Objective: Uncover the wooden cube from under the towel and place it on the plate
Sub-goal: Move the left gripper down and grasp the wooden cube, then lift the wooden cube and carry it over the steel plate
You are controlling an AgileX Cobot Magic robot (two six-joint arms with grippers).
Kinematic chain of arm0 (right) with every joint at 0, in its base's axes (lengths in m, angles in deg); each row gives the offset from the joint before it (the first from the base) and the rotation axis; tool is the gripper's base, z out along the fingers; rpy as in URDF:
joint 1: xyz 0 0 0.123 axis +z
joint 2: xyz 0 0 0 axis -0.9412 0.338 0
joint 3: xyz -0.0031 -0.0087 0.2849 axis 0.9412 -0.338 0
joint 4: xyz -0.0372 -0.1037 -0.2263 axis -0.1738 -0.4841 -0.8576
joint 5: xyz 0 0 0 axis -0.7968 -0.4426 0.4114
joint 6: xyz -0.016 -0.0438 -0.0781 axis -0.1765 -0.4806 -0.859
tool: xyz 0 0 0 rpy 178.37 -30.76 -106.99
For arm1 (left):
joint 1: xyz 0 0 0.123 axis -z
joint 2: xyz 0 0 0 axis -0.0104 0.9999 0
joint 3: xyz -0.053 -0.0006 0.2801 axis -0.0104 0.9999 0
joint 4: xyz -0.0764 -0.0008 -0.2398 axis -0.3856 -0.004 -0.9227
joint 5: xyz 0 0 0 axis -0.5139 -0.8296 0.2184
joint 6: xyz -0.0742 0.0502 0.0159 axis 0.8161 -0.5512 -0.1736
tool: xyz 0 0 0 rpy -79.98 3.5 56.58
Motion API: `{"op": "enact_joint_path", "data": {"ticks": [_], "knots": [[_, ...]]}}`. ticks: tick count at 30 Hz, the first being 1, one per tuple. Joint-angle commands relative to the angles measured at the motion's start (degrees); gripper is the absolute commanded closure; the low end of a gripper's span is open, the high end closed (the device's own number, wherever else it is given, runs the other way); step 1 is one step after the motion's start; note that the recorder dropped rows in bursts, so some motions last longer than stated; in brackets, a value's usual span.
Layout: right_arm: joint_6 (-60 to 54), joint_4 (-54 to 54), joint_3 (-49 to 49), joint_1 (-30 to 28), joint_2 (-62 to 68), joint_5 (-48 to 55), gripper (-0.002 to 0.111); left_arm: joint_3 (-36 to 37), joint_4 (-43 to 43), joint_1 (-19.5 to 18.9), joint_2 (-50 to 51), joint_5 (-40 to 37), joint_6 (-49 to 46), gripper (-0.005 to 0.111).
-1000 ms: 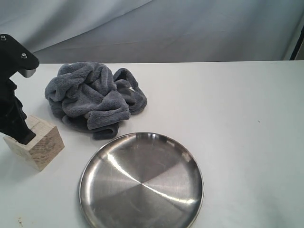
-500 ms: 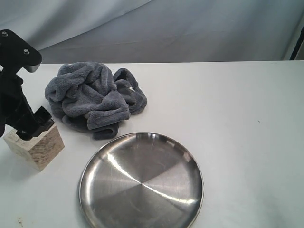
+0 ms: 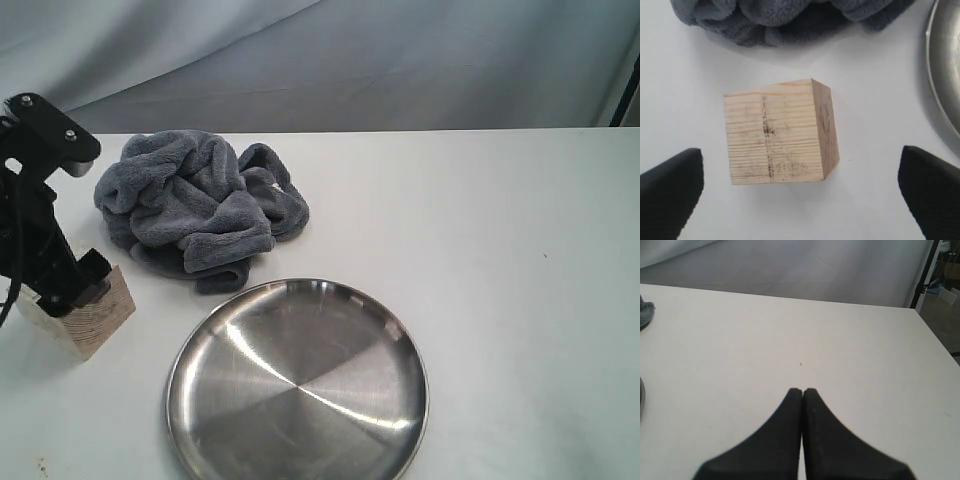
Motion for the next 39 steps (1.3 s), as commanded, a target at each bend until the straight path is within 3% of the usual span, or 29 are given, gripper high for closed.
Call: {"op": "enact_joint_path", "data": {"ticks": [1,4,8,10,15,32,35,37,39], "knots": [[-0.20,0.29,-0.21,-0.46,-0.37,-0.14,0.108,0.17,0.81,-0.08,3.68,0.84,0.86,0.003],[-0.20,0.29,-0.21,-0.46,-0.37,-0.14,0.108,0.07,2.58,-1.00,5.47,2.66,2.09,0.003],[-0.20,0.29,-0.21,-0.46,-0.37,-0.14,0.108,-1.39,0.52,-6.46,6.82,3.93,1.98,0.003],[-0.20,0.29,-0.21,-0.46,-0.37,-0.14,0.108,-2.64,-4.14,-9.60,7.26,3.81,-0.70,0.003],[-0.20,0.29,-0.21,-0.46,-0.37,-0.14,0.108,-3.92,-20.12,-14.90,7.63,3.60,-17.70,0.003],[-0.20,0.29,-0.21,-0.46,-0.37,-0.14,0.108,-8.16,-18.05,-15.13,23.40,3.68,-20.18,0.003],[-0.20,0.29,-0.21,-0.46,-0.37,-0.14,0.108,-8.54,-18.05,-15.13,23.40,5.38,-18.48,0.020],[-0.20,0.29,-0.21,-0.46,-0.37,-0.14,0.108,-8.54,-18.05,-15.13,23.40,5.79,-18.48,0.044],[-0.20,0.29,-0.21,-0.46,-0.37,-0.14,0.108,-8.54,-18.05,-15.13,23.40,5.33,-18.79,0.081]]}}
